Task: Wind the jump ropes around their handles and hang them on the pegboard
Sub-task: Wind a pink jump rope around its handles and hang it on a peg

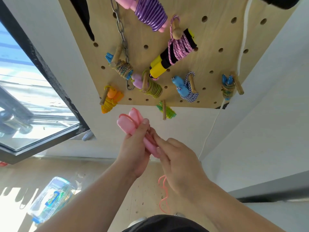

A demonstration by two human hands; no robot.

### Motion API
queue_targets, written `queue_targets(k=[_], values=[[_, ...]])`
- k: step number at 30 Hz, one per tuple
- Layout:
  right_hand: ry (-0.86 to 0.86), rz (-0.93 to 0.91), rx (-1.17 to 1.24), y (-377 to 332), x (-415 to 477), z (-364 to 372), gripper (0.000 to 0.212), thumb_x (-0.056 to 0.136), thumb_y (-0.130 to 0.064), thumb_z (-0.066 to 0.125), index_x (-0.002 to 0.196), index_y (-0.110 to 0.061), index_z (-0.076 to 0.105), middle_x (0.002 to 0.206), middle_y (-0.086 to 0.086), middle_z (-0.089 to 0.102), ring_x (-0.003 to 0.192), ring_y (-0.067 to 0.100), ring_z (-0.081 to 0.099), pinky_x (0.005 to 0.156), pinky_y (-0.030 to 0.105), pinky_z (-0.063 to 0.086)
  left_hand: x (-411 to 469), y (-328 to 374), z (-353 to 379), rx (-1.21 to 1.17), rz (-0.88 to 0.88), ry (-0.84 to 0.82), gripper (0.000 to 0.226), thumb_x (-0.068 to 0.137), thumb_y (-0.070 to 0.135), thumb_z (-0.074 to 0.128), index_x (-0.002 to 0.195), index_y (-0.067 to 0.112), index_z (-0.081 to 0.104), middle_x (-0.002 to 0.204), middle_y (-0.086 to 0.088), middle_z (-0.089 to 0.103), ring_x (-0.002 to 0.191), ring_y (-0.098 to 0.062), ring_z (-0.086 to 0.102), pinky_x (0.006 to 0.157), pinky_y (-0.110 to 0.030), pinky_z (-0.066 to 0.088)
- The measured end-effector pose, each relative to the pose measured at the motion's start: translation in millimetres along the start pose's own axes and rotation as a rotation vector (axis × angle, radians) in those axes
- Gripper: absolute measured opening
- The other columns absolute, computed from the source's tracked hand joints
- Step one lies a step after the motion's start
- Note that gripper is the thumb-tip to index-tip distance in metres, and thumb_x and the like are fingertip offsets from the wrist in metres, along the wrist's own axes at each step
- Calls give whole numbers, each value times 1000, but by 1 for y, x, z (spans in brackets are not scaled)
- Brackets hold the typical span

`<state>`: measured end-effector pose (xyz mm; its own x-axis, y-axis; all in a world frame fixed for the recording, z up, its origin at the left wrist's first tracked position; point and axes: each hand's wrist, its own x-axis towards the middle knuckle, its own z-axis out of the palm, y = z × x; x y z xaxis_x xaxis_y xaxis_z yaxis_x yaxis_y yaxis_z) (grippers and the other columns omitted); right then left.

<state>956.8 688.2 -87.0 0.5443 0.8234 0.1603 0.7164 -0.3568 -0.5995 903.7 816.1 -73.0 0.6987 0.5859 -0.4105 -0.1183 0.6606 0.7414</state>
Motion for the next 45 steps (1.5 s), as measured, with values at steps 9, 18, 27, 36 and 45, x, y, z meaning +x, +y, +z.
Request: queue_targets(k=[9,18,27,36,45], values=[[-61,219,395,19,-7,-16,55,107,-31,43,149,-54,16,76,-8,57,74,7,58,69,23,46,-8,-11,11,4,117,-146,17,94,19,55,99,4,62,112,-13,74,112,-26,70,104,-47,45],[-262,433,766,24,8,-21,38,101,-59,36,108,-40,68,77,4,71,53,3,47,62,28,37,-9,-17,11,227,181,-204,42,95,44,44,119,13,60,134,-1,68,128,-9,59,111,-50,41],[-254,624,1328,33,12,-8,23,95,-27,64,100,-6,73,65,3,39,59,15,13,52,27,12,-3,-27,-8,264,130,-87,40,91,41,60,129,32,65,122,-3,73,122,-20,64,106,-49,45],[-191,593,935,37,13,-10,17,97,-23,66,88,-21,81,63,4,45,50,13,27,51,30,19,4,-3,-47,1090,905,328,71,75,30,87,136,28,53,124,1,62,112,-18,59,96,-35,45],[-241,449,829,41,17,-17,16,97,-23,66,90,-24,80,63,5,48,53,11,36,49,24,28,4,14,-21,2333,695,-355,23,90,42,51,97,25,36,83,7,47,93,-22,58,75,-34,37]])
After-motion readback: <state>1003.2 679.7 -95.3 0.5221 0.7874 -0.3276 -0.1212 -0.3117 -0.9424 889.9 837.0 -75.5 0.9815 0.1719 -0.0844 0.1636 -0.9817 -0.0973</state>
